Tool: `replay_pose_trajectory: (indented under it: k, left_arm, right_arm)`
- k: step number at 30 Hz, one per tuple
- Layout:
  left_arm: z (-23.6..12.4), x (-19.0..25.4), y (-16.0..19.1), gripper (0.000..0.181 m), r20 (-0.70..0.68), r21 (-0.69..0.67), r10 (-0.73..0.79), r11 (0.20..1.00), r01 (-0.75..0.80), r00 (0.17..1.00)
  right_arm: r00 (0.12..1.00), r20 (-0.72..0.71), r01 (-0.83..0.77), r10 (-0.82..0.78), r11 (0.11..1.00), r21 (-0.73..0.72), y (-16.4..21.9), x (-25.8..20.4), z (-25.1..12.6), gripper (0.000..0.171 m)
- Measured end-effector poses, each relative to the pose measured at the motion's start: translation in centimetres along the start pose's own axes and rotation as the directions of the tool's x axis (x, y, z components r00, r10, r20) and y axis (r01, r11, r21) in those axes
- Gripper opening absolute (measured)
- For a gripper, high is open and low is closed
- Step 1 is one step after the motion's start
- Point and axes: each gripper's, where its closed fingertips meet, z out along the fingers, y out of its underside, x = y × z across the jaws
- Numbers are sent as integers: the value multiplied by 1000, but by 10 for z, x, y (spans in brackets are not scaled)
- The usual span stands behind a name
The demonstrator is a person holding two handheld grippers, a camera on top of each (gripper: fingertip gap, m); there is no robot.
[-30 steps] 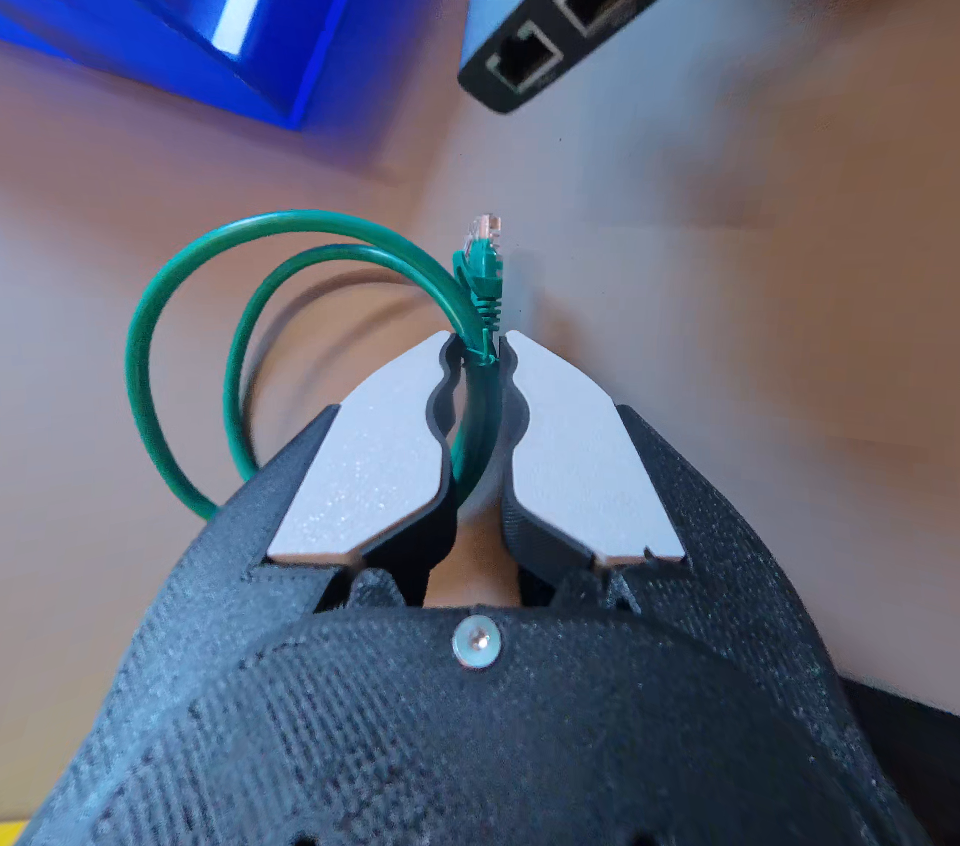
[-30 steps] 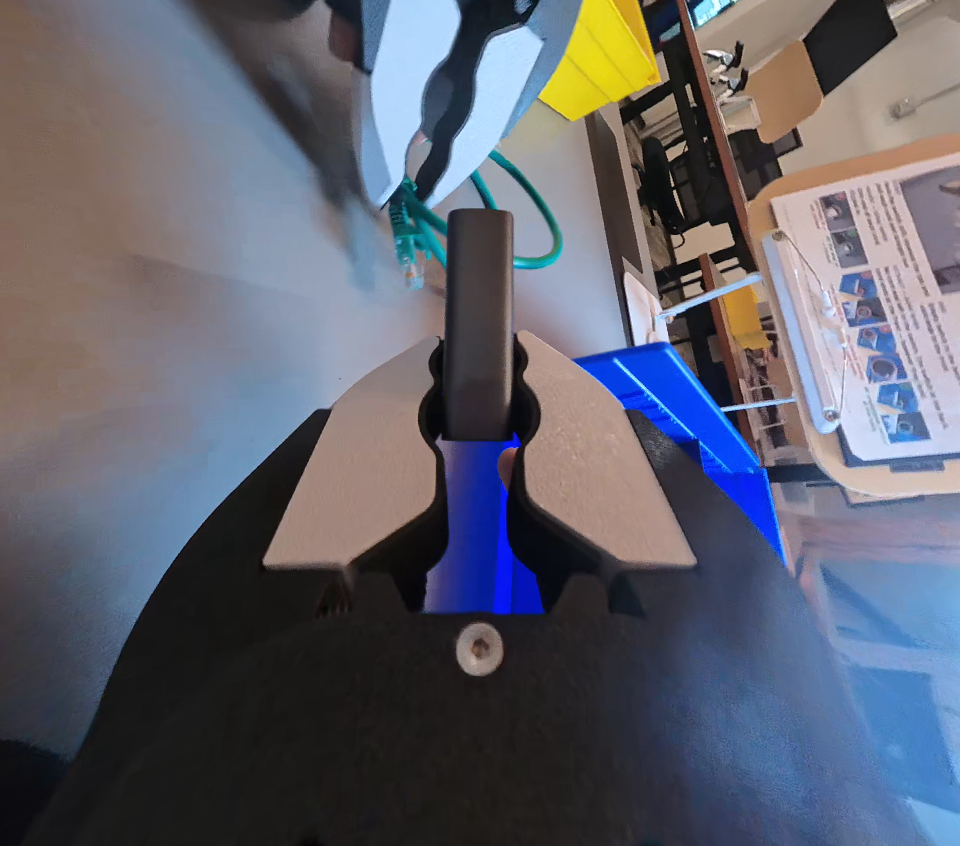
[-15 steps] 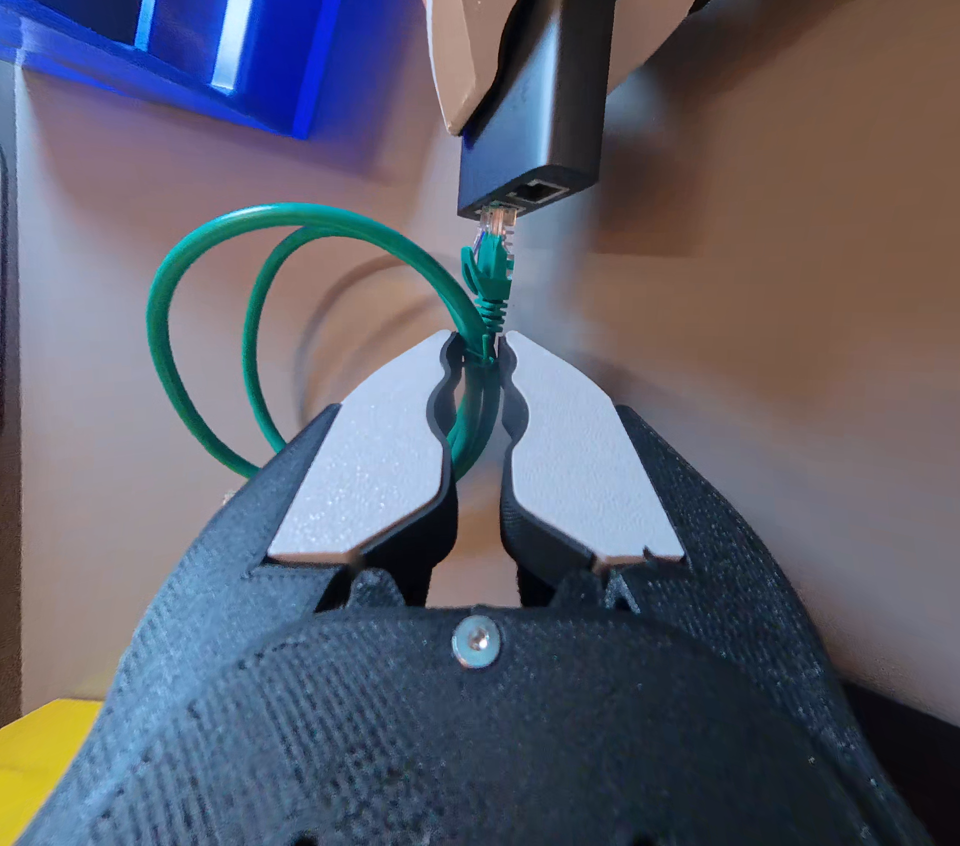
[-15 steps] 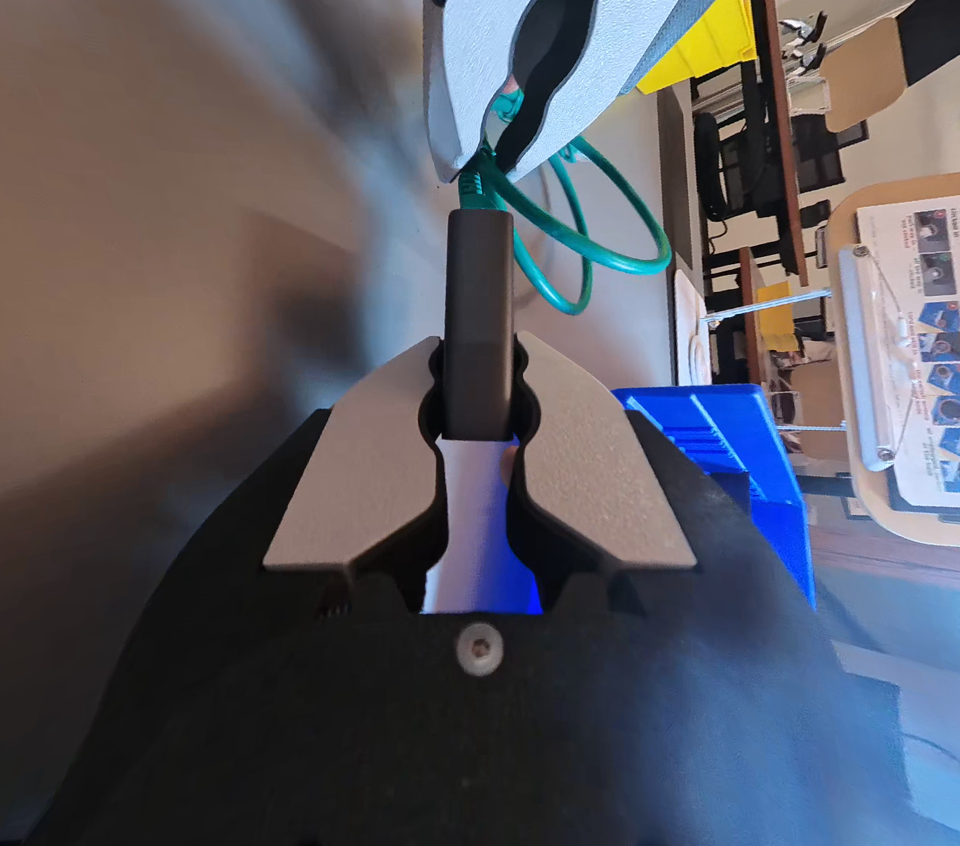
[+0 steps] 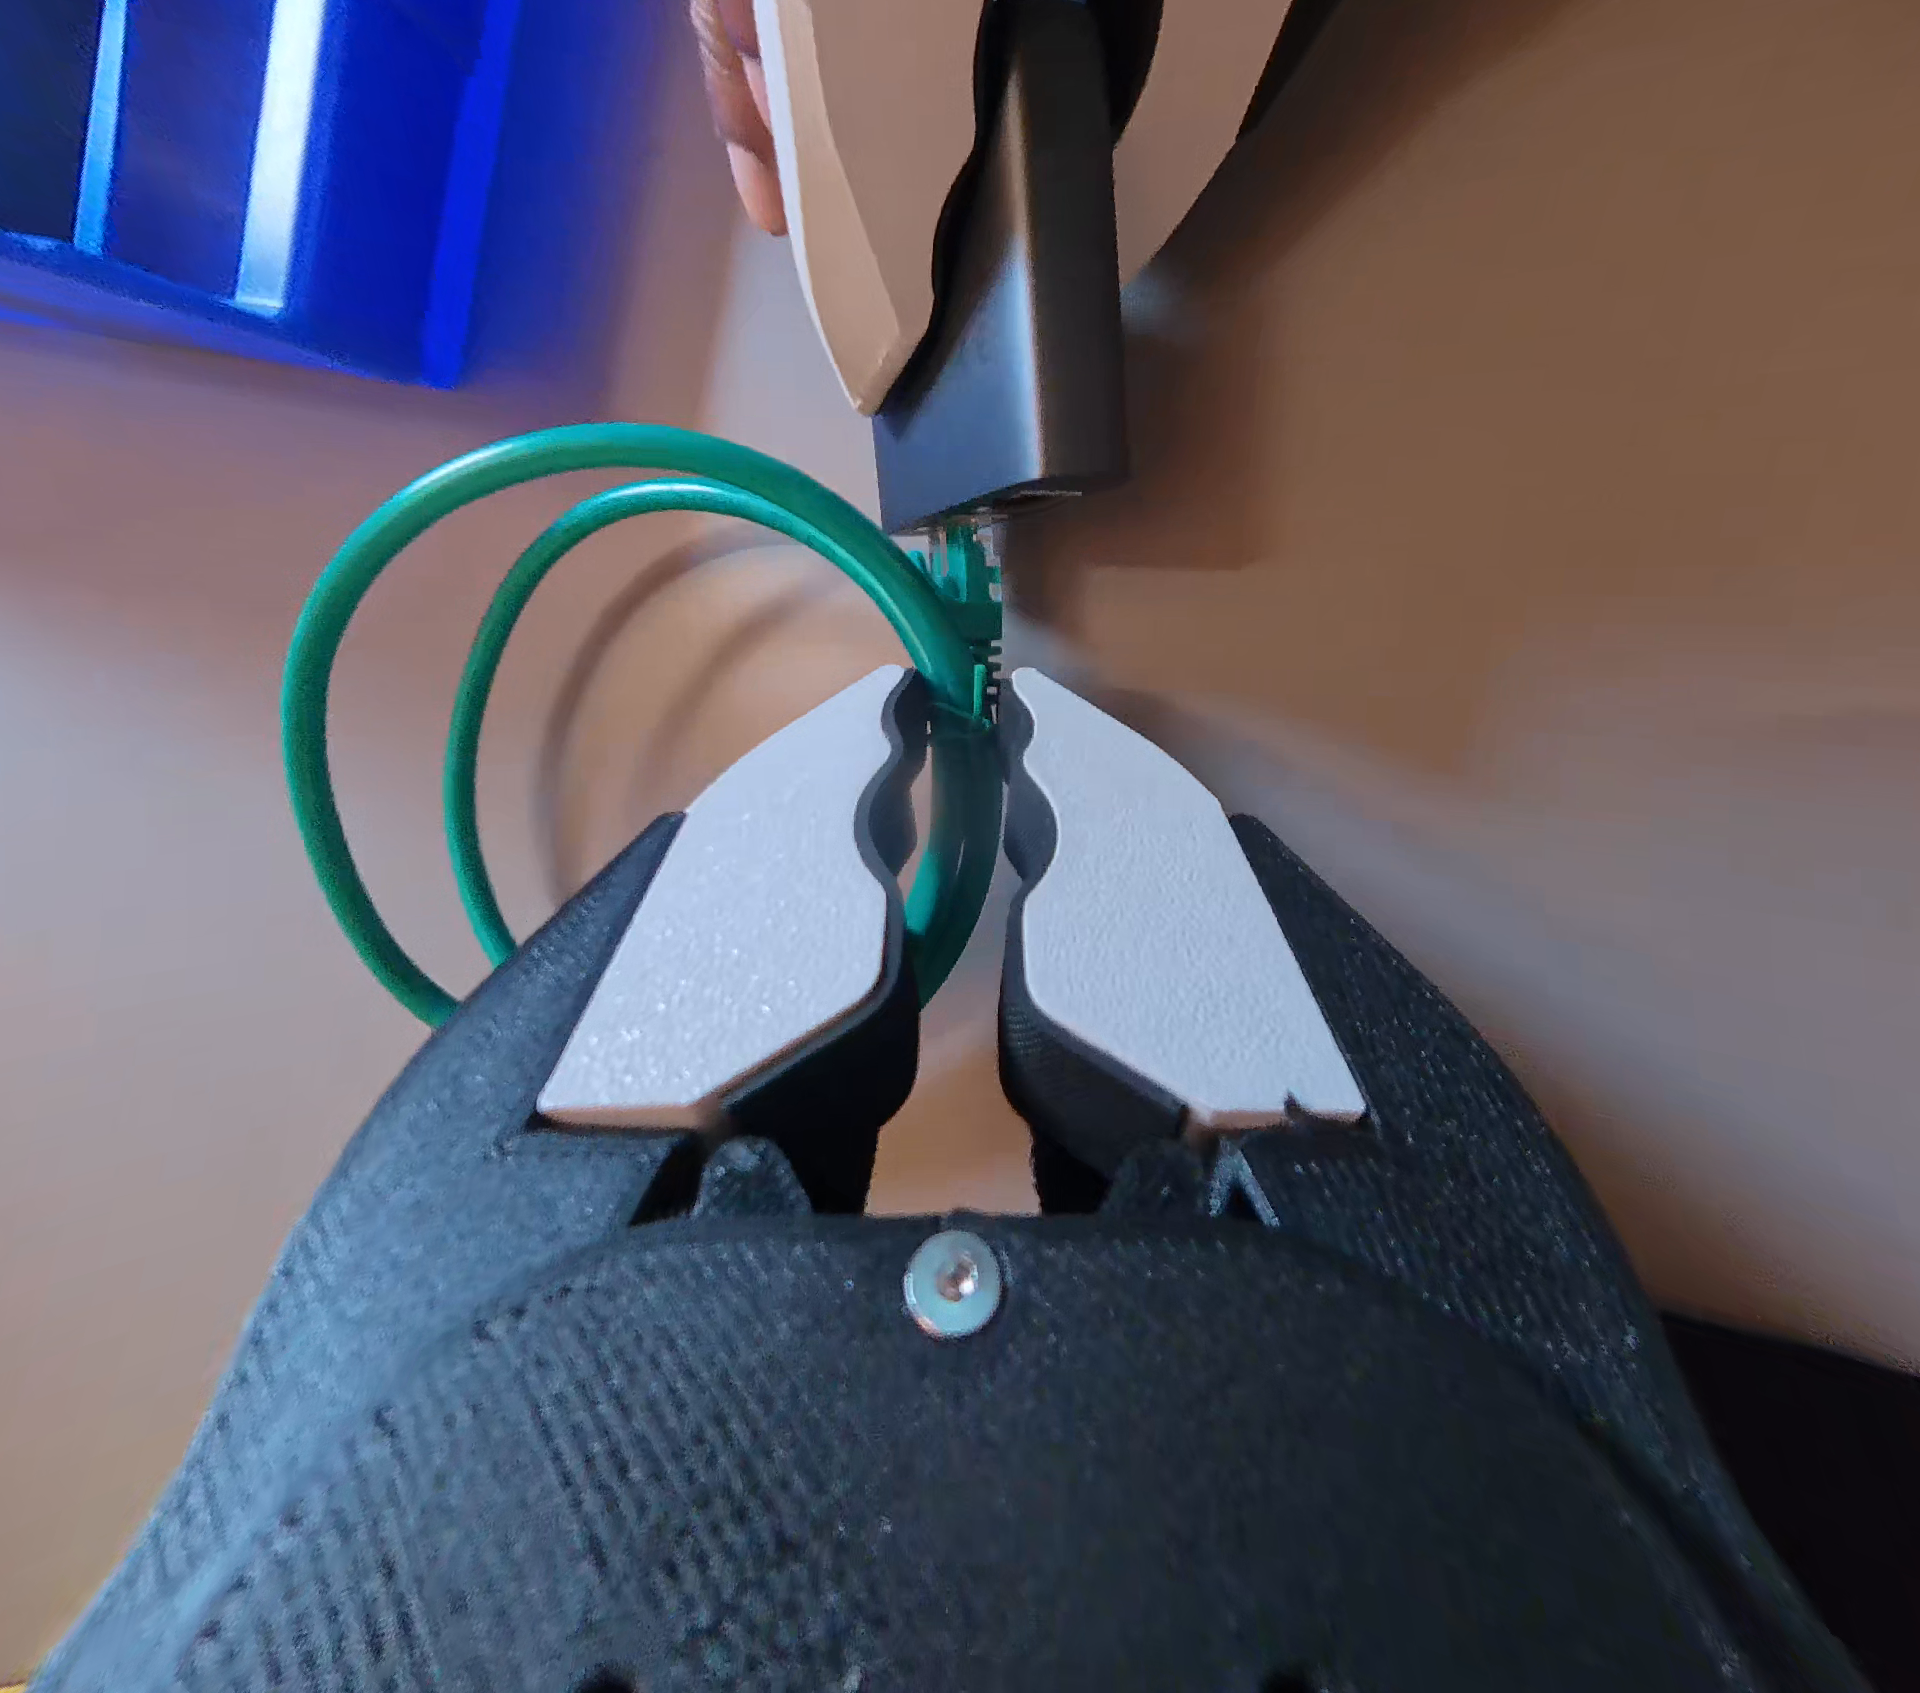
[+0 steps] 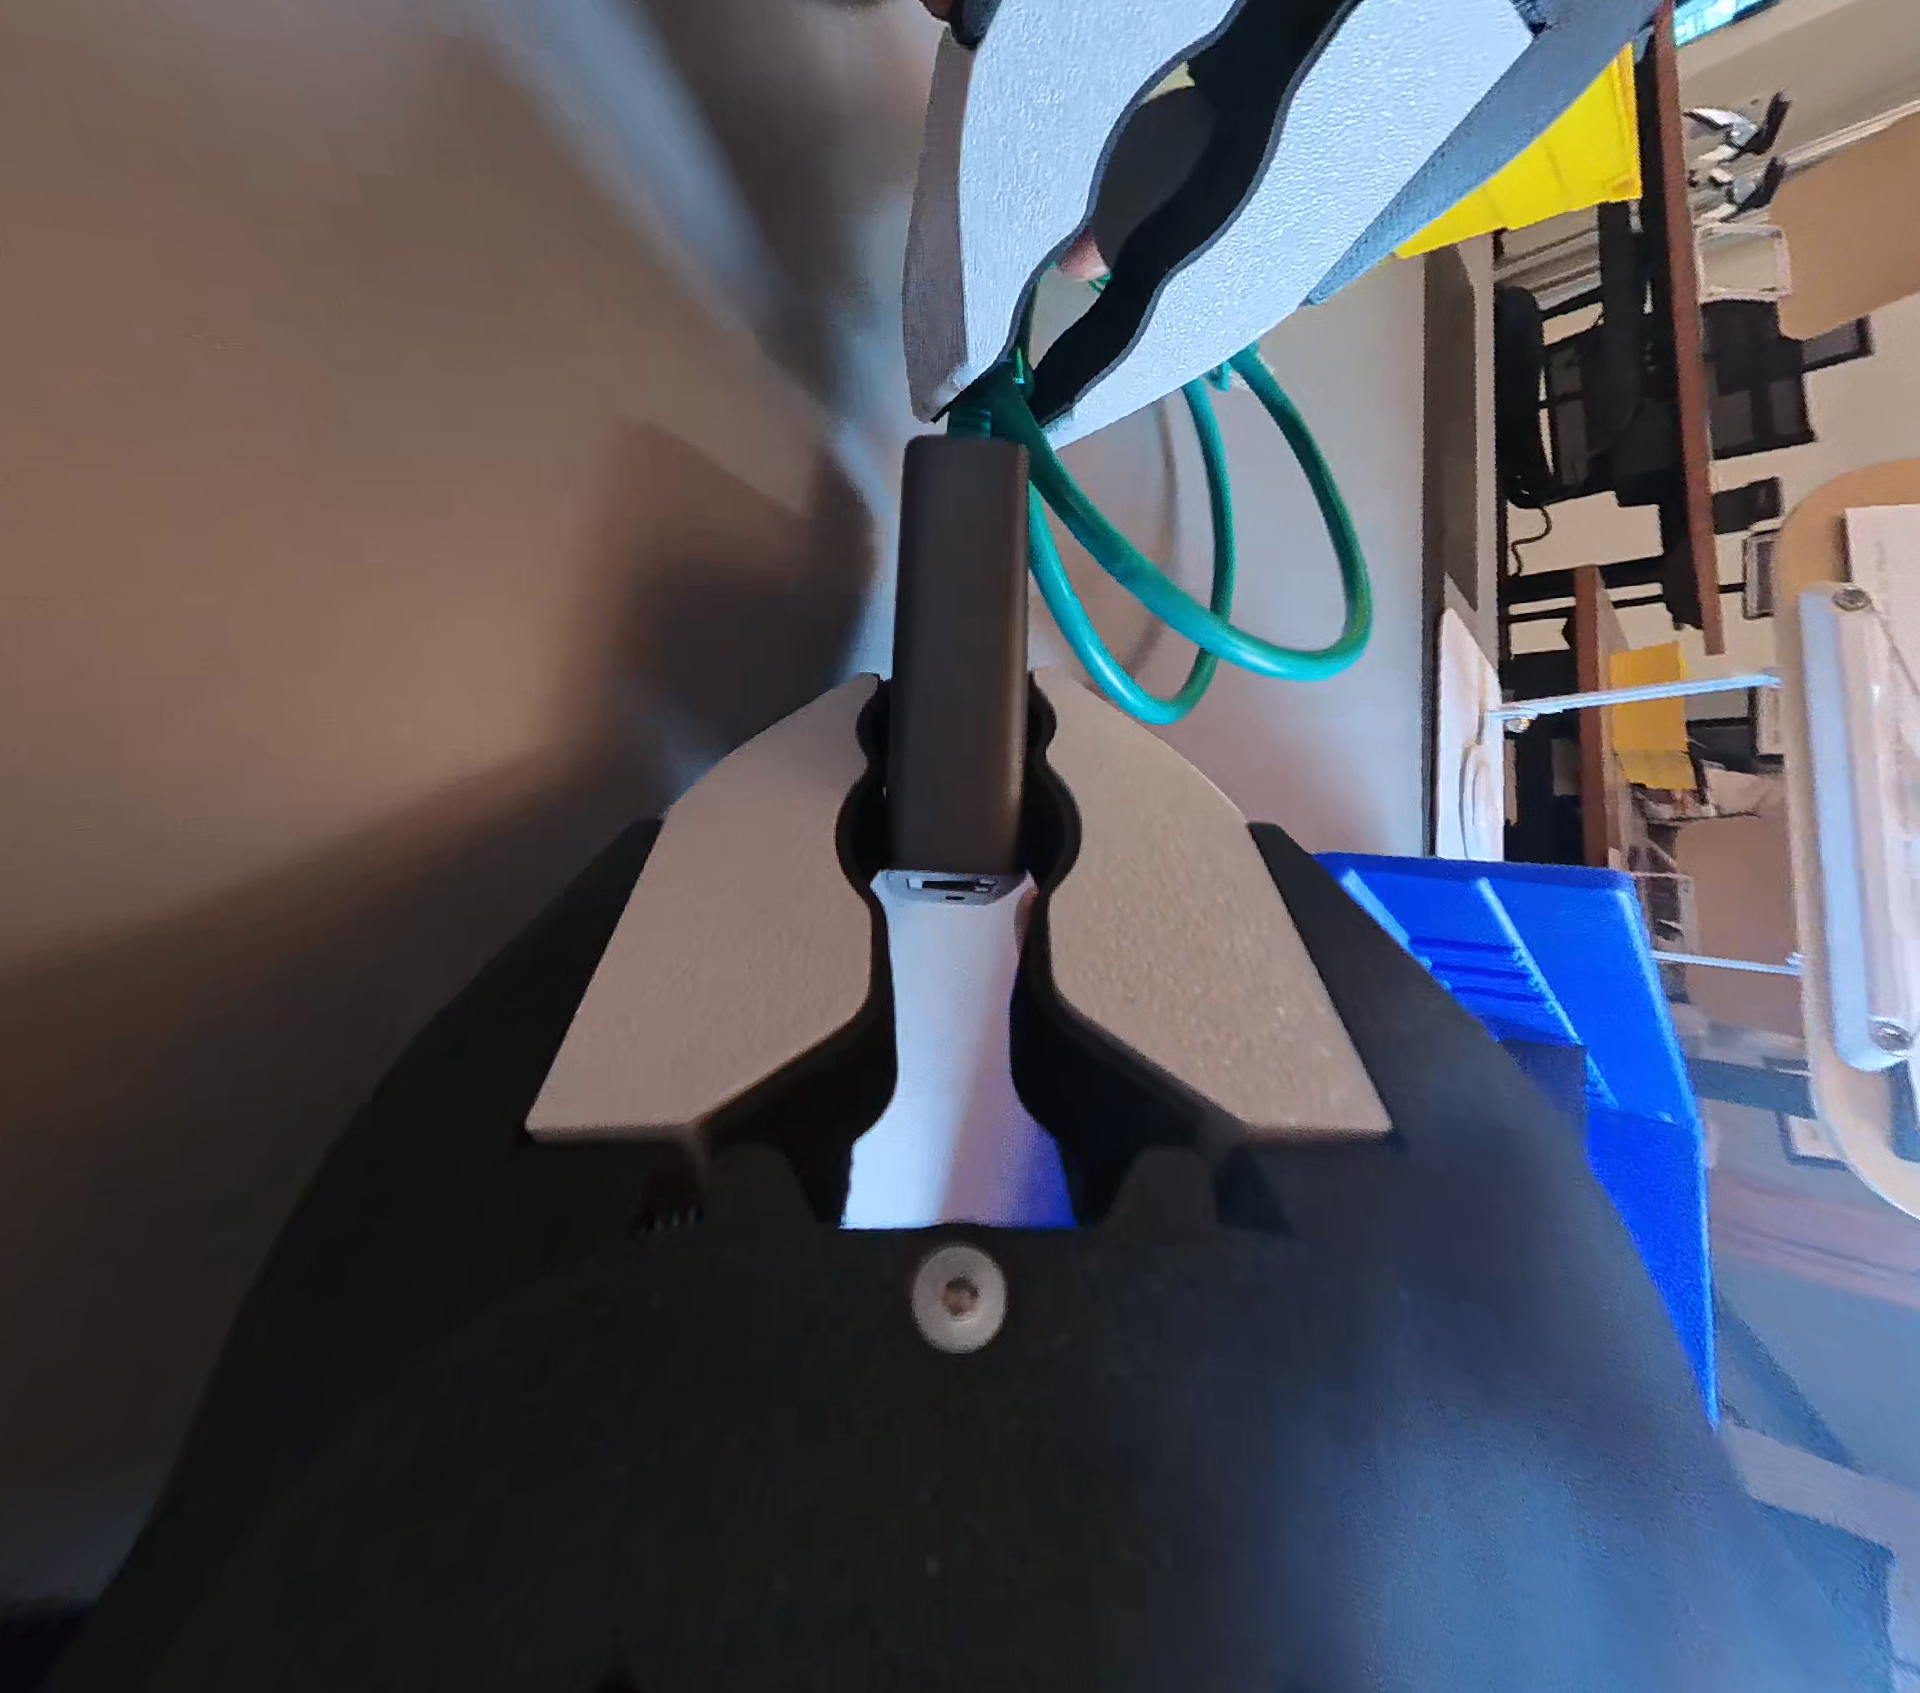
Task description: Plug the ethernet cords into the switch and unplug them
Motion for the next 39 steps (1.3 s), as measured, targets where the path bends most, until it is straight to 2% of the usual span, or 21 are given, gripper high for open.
replay_pose_trajectory:
  k: [8, 13, 17, 22, 25, 27, 29, 36, 39]
  left_arm:
    - [-4, 2, -4, 13, -21, 51, -11, 999, 12, 1000]
    - [-25, -20, -14, 17, 131, 144, 25, 989, -44, 991]
    - [-34, -20, -27, 36, 193, 201, 58, 975, -97, 979]
    - [-43, -22, -40, 31, 298, 236, 129, 950, -204, 946]
    - [-46, -14, -48, 33, 269, 281, 139, 935, -216, 953]
    - [-36, -11, -46, 32, 268, 253, 165, 938, -235, 949]
    - [-31, -12, -47, 20, 300, 242, 197, 931, -274, 933]
    - [-35, -19, -40, 20, 287, 253, 171, 935, -247, 942]
    - [-33, -18, -41, 24, 278, 259, 168, 935, -242, 946]
  right_arm:
    - [998, 18, -65, 65, 997, 33, -5, 0, -2, 21]
    - [985, -45, -166, 168, 985, 43, -8, 26, -6, 22]
    - [973, -70, -217, 220, 975, 47, -10, 34, -10, 22]
    - [976, -64, -209, 209, 978, -5, -6, 32, -8, 22]
    - [973, -51, -225, 225, 974, 1, -6, 29, -7, 22]
    - [971, -41, -232, 234, 972, 28, -12, 30, -7, 22]
    - [971, -30, -236, 239, 970, 65, -21, 29, -6, 22]
    - [956, -75, -266, 284, 945, 191, -31, 40, -15, 25]
    - [961, -68, -252, 267, 951, 181, -31, 38, -15, 22]
